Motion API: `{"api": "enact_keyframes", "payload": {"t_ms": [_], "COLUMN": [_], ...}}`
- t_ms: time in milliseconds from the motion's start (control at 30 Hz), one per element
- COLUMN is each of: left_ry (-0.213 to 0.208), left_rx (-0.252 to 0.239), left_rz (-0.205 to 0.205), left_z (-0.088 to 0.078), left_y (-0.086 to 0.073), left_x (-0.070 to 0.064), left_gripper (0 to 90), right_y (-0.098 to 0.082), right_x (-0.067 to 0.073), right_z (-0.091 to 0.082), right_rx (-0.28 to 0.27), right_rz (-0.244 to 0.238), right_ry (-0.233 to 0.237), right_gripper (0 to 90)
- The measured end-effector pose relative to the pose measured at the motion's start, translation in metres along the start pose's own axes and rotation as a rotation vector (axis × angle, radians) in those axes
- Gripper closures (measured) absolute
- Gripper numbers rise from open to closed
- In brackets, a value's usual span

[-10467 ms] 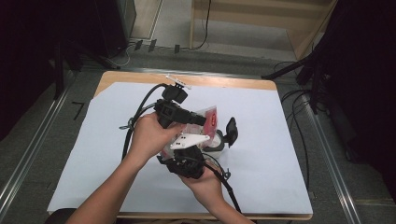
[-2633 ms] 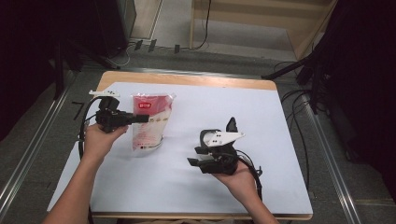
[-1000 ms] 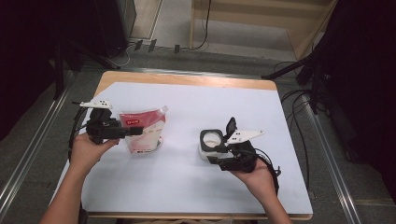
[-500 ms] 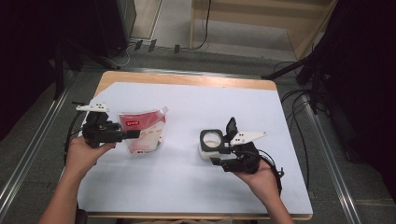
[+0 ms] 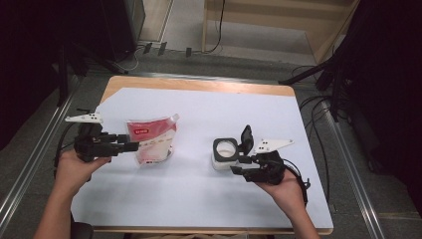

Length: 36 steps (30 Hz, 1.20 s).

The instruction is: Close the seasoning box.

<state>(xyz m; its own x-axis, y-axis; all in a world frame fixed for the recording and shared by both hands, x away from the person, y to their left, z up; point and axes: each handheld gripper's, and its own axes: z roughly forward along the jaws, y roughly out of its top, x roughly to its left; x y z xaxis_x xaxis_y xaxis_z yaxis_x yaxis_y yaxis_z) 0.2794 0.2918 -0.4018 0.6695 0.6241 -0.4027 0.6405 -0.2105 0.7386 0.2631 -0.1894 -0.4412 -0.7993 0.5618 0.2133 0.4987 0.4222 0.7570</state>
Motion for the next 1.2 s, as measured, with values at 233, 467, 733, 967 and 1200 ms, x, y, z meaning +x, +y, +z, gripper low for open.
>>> {"api": "enact_keyframes", "payload": {"t_ms": [233, 467, 733, 967, 1200], "left_ry": [0.035, 0.084, 0.122, 0.134, 0.146], "left_rx": [-0.003, -0.008, -0.015, 0.006, 0.010], "left_rz": [-0.008, -0.059, -0.069, -0.062, -0.068], "left_z": [-0.013, -0.022, -0.021, -0.014, -0.009], "left_y": [-0.004, -0.009, -0.010, -0.010, -0.011], "left_x": [0.009, 0.019, 0.026, 0.028, 0.028], "left_gripper": [48.2, 48.4, 47.4, 45.8, 44.9], "right_y": [-0.008, -0.009, -0.013, -0.019, -0.011], "right_x": [-0.007, -0.014, -0.027, -0.044, -0.055], "right_z": [-0.013, -0.019, -0.029, -0.028, -0.025], "right_rx": [0.001, 0.007, -0.006, 0.031, 0.009], "right_rz": [0.028, 0.031, 0.076, 0.145, 0.184], "right_ry": [-0.026, -0.064, -0.084, -0.108, -0.124], "right_gripper": [53.2, 54.9, 65.4, 85.0, 90.0]}}
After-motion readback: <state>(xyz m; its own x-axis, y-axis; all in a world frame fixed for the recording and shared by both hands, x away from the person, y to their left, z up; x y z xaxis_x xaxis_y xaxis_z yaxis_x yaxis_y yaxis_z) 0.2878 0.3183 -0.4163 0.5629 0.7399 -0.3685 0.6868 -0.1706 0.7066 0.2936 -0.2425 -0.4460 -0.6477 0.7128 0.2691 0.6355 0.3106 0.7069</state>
